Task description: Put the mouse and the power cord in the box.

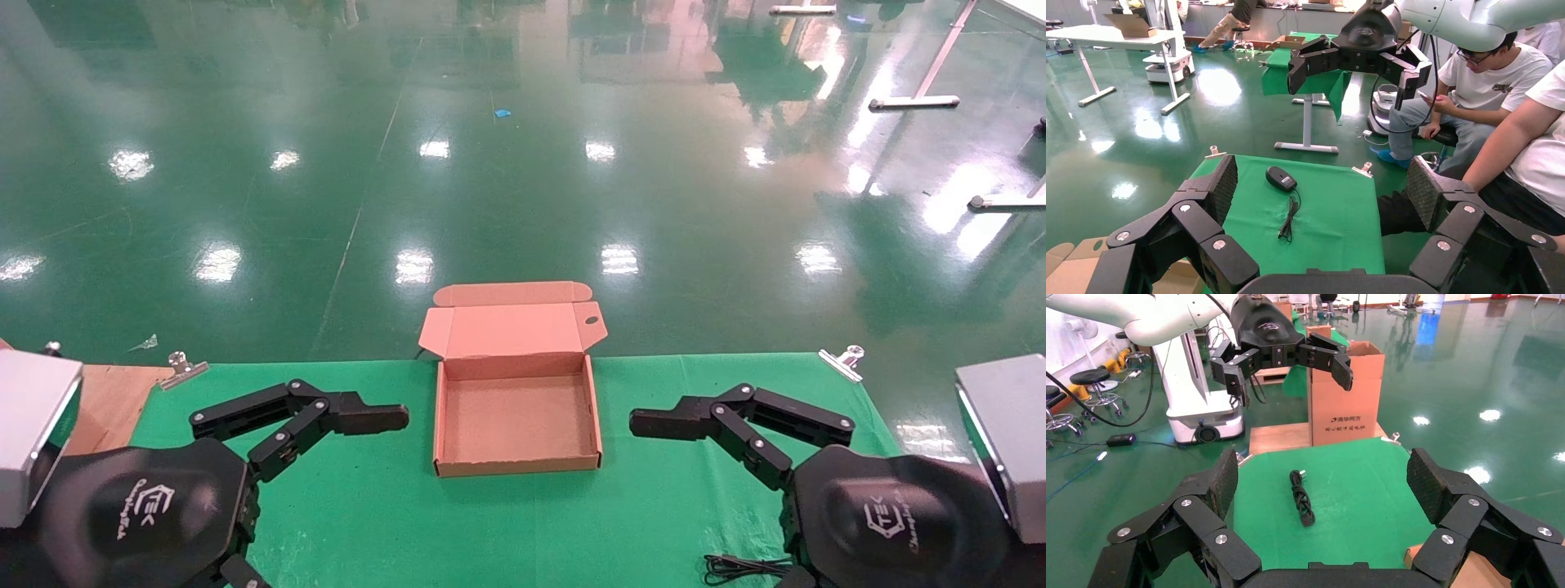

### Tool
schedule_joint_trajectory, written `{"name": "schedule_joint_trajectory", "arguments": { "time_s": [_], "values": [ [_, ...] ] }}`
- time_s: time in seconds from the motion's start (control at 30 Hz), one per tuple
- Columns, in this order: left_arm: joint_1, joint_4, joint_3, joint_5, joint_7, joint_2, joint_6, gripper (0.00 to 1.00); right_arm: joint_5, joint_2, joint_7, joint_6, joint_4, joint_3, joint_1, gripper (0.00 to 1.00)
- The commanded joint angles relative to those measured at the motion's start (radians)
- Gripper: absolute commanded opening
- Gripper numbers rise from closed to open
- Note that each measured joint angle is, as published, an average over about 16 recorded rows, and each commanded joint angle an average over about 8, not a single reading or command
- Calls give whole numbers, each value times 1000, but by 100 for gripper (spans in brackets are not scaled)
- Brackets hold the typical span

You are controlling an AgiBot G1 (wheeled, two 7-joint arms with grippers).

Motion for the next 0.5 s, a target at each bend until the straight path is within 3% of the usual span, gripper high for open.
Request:
{"name": "schedule_joint_trajectory", "arguments": {
  "time_s": [0.03,0.5],
  "values": [
    [0,0,0,0,0,0,0,100,0,0,0,0,0,0,0,100],
    [0,0,0,0,0,0,0,100,0,0,0,0,0,0,0,100]
  ]
}}
